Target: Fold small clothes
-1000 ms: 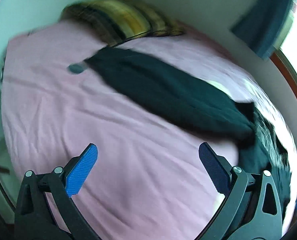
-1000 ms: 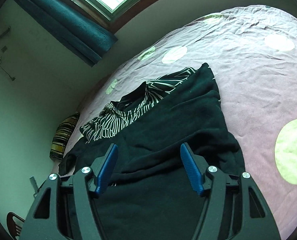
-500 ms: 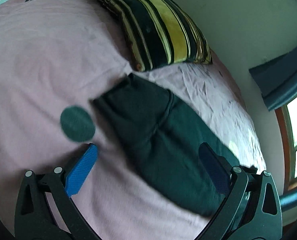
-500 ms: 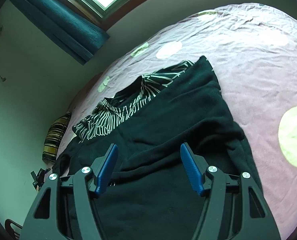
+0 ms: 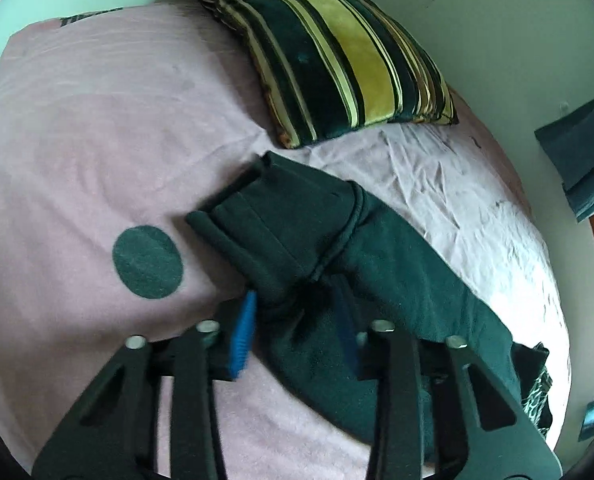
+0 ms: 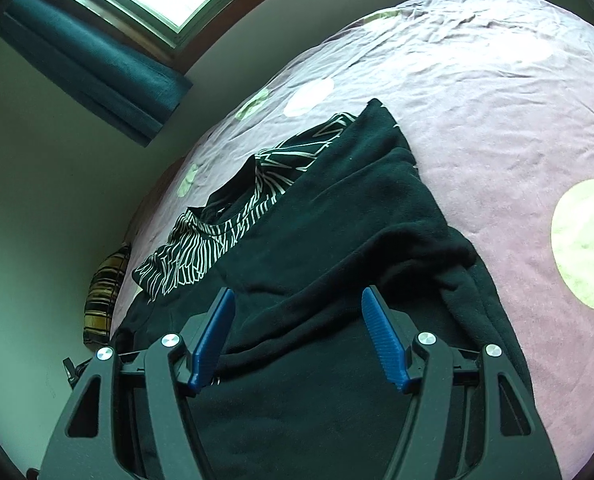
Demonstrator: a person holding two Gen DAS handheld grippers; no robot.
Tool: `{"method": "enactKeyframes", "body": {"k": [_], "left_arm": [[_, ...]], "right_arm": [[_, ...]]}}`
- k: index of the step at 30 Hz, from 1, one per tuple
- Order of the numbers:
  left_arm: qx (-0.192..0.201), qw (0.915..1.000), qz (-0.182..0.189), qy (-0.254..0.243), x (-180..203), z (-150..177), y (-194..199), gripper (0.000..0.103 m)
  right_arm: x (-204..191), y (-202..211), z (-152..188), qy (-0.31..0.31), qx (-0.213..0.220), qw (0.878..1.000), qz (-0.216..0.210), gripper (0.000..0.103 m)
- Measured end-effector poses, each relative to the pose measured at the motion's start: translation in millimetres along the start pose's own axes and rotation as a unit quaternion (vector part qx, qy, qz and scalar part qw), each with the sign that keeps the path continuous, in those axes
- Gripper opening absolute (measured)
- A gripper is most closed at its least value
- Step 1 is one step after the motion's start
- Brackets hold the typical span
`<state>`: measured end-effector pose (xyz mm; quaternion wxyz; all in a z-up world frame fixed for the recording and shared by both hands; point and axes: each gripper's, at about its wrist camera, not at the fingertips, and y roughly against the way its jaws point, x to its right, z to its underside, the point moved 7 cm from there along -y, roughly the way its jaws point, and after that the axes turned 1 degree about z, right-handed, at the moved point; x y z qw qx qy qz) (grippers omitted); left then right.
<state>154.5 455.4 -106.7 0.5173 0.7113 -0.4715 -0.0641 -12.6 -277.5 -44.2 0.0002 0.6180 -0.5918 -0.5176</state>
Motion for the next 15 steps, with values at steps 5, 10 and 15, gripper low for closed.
{"method": "enactKeyframes", "body": {"k": [5,10,15], "left_arm": [[0.026,0.9993,0.009,-0.023,6,-8,25,0.014],[0.041,0.9974,0.001,-0.060,36,-11,44,0.013],[0.091,0.9842,0.016,-0.152,109,1,98,0.012]], "right_arm": [[4,-2,0,-0.015,0.003,1.000,-0.002,0.066],[4,-1,3,-0.019,0.003,1.000,-0.012,0.066],[-2,6,4,-0.009,0.012,1.000,-0.020,0.066]]}}
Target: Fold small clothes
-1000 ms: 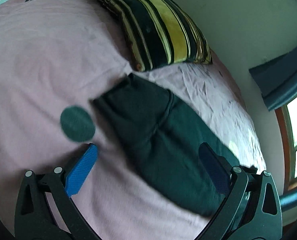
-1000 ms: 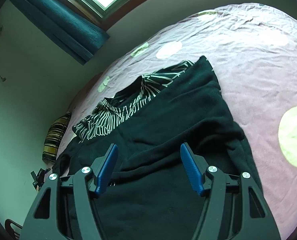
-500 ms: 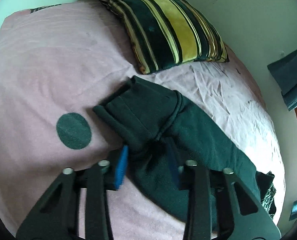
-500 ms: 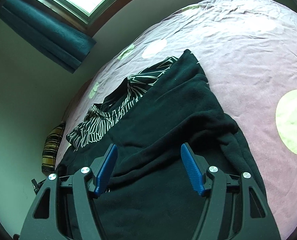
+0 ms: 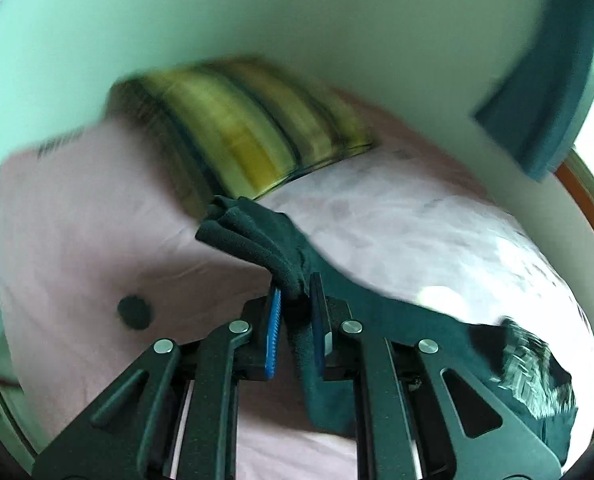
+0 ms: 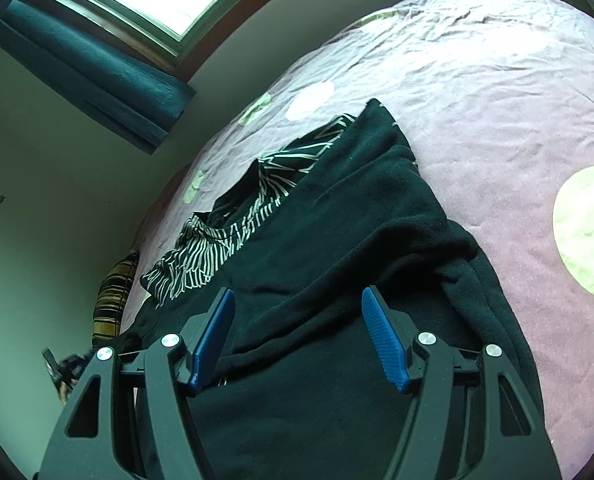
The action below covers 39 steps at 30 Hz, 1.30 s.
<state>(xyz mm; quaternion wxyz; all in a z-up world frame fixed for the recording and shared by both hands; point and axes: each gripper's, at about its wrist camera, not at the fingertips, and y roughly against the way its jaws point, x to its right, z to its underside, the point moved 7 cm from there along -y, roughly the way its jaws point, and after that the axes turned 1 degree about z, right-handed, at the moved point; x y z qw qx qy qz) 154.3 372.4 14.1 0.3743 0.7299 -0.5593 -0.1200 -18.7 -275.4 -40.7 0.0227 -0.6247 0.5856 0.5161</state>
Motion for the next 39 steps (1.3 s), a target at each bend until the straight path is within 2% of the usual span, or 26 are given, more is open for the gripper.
{"method": "enactKeyframes", "body": {"k": [3,6,9,12,14,16,18,20,23,24,25,26,28,29,30,33,35,36,38,39], "left_arm": [[0.030,0.9967,0.039,-0.064,72,-6,39,0.012],[0.054,0.9861,0.085,-0.132,154,-3,77,0.011],[0.060,0.9675,0.153,-0.192,249,18,113,0.010],[0.052,0.9491,0.209,-0.230,320,51,132,0.010],[0.042,0.9310,0.251,-0.262,373,89,145,0.010],[0.029,0.9162,0.273,-0.292,414,129,144,0.010],[0.000,0.9062,0.291,-0.307,443,167,133,0.010],[-0.031,0.8973,0.290,-0.331,470,219,110,0.010],[-0.073,0.8853,0.278,-0.366,479,278,78,0.010],[-0.082,0.8827,0.281,-0.367,478,292,73,0.010],[-0.084,0.8806,0.287,-0.367,476,299,84,0.010],[-0.082,0.8800,0.294,-0.364,471,300,89,0.012],[-0.066,0.8791,0.312,-0.354,459,293,103,0.030],[-0.057,0.8801,0.321,-0.346,448,285,110,0.052],[-0.039,0.8833,0.328,-0.333,434,273,120,0.068],[-0.005,0.8901,0.332,-0.312,403,246,133,0.073],[0.005,0.9040,0.303,-0.301,372,228,124,0.074],[0.007,0.9140,0.281,-0.292,350,218,114,0.074],[0.001,0.9308,0.243,-0.273,318,207,91,0.074],[-0.011,0.9444,0.215,-0.248,292,197,72,0.074]], "right_arm": [[-6,3,2,0.009,0.002,1.000,-0.009,0.066],[-13,5,6,0.017,-0.002,1.000,-0.023,0.066],[-17,7,8,0.022,-0.005,0.999,-0.032,0.066],[-20,9,12,0.025,-0.010,0.999,-0.045,0.066],[-19,11,14,0.027,-0.012,0.998,-0.049,0.066],[-17,9,16,0.026,-0.017,0.998,-0.051,0.066],[-13,6,18,0.022,-0.023,0.998,-0.052,0.066],[-10,1,19,0.017,-0.033,0.998,-0.052,0.066],[-9,-7,24,0.021,-0.053,0.997,-0.050,0.066],[-9,-9,26,0.021,-0.059,0.997,-0.051,0.066],[-9,-10,27,0.021,-0.066,0.996,-0.054,0.066],[-10,-11,28,0.022,-0.070,0.996,-0.057,0.066],[-13,-12,28,0.028,-0.075,0.995,-0.063,0.066],[-14,-12,27,0.028,-0.075,0.995,-0.064,0.067],[-15,-12,25,0.027,-0.074,0.995,-0.067,0.068],[-22,-17,20,0.017,-0.079,0.993,-0.089,0.069],[-30,-22,14,0.019,-0.080,0.992,-0.096,0.070],[-33,-25,11,0.025,-0.081,0.992,-0.096,0.071],[-39,-37,0,0.041,-0.079,0.993,-0.080,0.071],[-42,-46,-7,0.050,-0.080,0.993,-0.072,0.071]]}}
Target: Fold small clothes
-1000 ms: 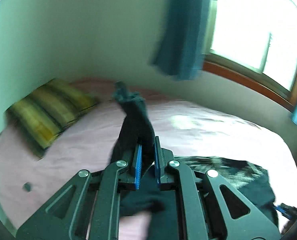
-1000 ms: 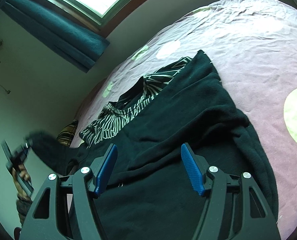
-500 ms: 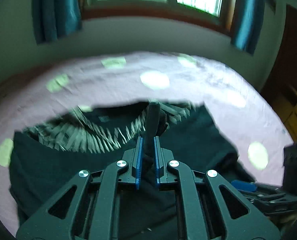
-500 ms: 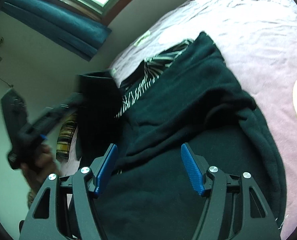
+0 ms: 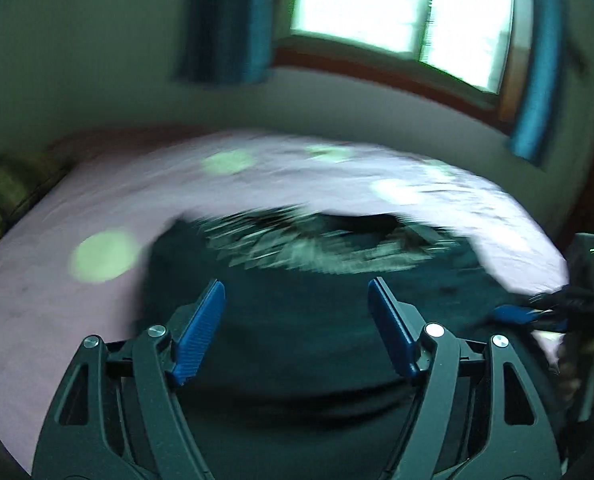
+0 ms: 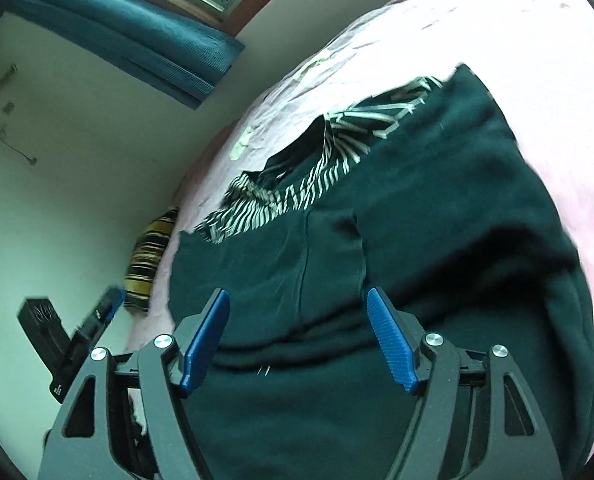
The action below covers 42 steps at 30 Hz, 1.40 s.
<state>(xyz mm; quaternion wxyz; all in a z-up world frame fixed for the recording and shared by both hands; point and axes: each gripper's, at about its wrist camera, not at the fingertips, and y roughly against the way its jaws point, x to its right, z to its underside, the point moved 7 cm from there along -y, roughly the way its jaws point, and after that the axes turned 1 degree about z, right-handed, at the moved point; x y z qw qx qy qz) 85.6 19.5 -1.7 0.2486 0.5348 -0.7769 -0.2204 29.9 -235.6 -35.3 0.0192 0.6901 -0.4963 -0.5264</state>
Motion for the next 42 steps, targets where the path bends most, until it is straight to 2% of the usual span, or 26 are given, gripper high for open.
{"method": "enactKeyframes", "body": {"k": [3,5,7,10,11,12,14,15,17,19,20,22,24,25,27,29,31,34,40,42], "left_arm": [[-0.024,0.9961,-0.048,0.071,-65,16,-11,0.074],[-0.042,0.9921,-0.063,0.101,-91,27,-17,0.074],[-0.061,0.9888,-0.083,0.108,-106,37,-22,0.074],[-0.067,0.9888,-0.103,0.085,-114,44,-26,0.074],[-0.068,0.9889,-0.111,0.073,-113,45,-26,0.074],[-0.069,0.9887,-0.119,0.059,-112,45,-27,0.074],[-0.068,0.9886,-0.130,0.030,-108,45,-32,0.074],[-0.069,0.9885,-0.133,0.019,-106,46,-34,0.074],[-0.068,0.9874,-0.143,0.003,-103,43,-37,0.074],[-0.072,0.9856,-0.153,0.004,-106,43,-42,0.074],[-0.078,0.9846,-0.156,0.011,-109,43,-46,0.074],[-0.095,0.9821,-0.159,0.032,-116,45,-55,0.074],[-0.106,0.9809,-0.156,0.048,-120,47,-61,0.076],[-0.105,0.9814,-0.152,0.052,-120,47,-62,0.077],[-0.101,0.9828,-0.147,0.049,-117,47,-62,0.081],[-0.107,0.9837,-0.140,0.035,-111,49,-65,0.082],[-0.112,0.9828,-0.145,0.021,-106,51,-69,0.082],[-0.110,0.9820,-0.153,0.009,-103,51,-69,0.082],[-0.107,0.9837,-0.137,0.044,-111,52,-63,0.082],[-0.112,0.9834,-0.133,0.050,-113,54,-64,0.082]], "right_arm": [[-2,-21,-20,0.021,-0.007,0.999,0.026,0.071],[1,-41,-30,0.028,-0.022,0.998,0.053,0.071],[6,-62,-33,0.035,-0.043,0.995,0.078,0.071],[5,-79,-27,0.057,-0.063,0.991,0.104,0.070],[2,-81,-25,0.069,-0.063,0.990,0.109,0.060],[0,-83,-23,0.080,-0.062,0.988,0.116,0.043],[-2,-88,-18,0.098,-0.070,0.983,0.138,0.031],[-3,-89,-18,0.107,-0.069,0.981,0.145,0.017],[-14,-85,-22,0.110,-0.061,0.984,0.129,0.014],[-39,-65,-35,0.102,-0.033,0.991,0.079,0.013],[-61,-47,-42,0.104,-0.009,0.994,0.038,0.013],[-92,-13,-49,0.117,0.033,0.992,-0.018,0.012],[-101,14,-51,0.124,0.072,0.989,-0.033,0.012],[-91,23,-49,0.112,0.084,0.990,-0.028,0.012],[-52,25,-37,0.071,0.079,0.994,-0.005,0.012],[4,8,-17,0.025,0.040,0.998,0.045,0.012],[42,-12,7,-0.009,-0.003,0.997,0.074,0.012],[50,-17,16,-0.009,-0.002,0.997,0.078,0.012],[30,-4,15,0.019,0.010,0.997,0.078,0.012],[35,-5,17,0.027,0.004,0.996,0.090,0.012]]}}
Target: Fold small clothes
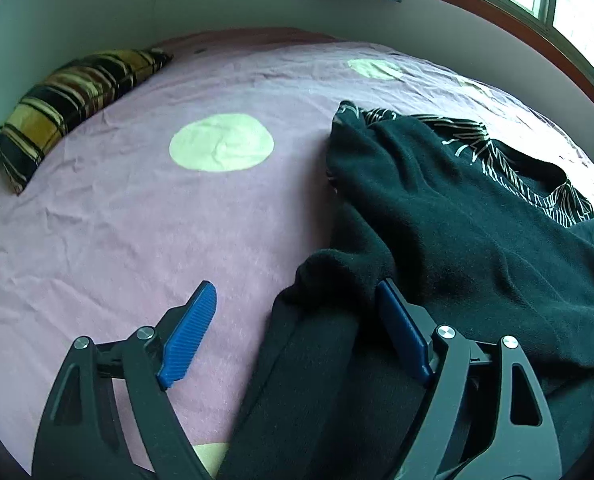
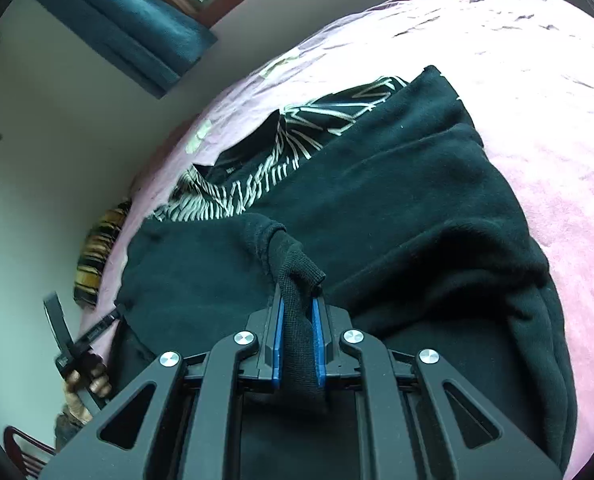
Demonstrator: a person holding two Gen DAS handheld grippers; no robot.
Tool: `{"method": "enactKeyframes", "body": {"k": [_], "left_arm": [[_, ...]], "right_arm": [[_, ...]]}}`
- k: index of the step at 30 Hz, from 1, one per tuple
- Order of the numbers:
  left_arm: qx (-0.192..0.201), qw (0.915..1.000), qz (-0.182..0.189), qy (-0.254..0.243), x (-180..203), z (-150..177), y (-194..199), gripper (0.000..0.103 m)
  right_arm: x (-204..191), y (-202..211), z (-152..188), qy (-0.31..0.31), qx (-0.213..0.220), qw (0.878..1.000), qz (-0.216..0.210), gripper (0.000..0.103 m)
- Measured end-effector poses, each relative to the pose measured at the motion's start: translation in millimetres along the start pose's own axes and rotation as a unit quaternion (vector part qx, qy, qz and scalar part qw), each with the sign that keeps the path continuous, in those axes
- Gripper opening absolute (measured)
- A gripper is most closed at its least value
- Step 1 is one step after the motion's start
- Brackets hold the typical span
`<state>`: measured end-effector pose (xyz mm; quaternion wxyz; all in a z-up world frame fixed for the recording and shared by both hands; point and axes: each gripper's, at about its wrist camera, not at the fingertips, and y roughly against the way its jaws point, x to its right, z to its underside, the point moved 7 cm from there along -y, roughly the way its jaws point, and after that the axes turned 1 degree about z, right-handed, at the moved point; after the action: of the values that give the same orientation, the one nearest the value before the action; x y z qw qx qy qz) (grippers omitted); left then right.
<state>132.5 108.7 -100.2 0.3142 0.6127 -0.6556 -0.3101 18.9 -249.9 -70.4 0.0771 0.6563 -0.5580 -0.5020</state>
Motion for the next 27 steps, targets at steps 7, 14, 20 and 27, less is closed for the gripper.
{"method": "enactKeyframes", "body": {"k": [7,14,20,27], "left_arm": [[0.010,0.9999,0.005,-0.012,2,2,9,0.082],[-0.002,1.0000,0.000,-0.008,-2,6,2,0.086],[0.025,0.9995,-0.004,-0.018,-4,3,24,0.086],[-0.003,0.9973,0.073,-0.006,-24,37,60,0.086]], "right_arm": [[8,-6,4,-0.050,-0.011,0.998,-0.027,0.012],[13,-9,11,-0.073,-0.021,0.996,-0.036,0.012],[25,8,3,-0.093,0.003,0.995,-0.024,0.020],[56,70,15,-0.081,0.020,0.996,-0.003,0.054]]}}
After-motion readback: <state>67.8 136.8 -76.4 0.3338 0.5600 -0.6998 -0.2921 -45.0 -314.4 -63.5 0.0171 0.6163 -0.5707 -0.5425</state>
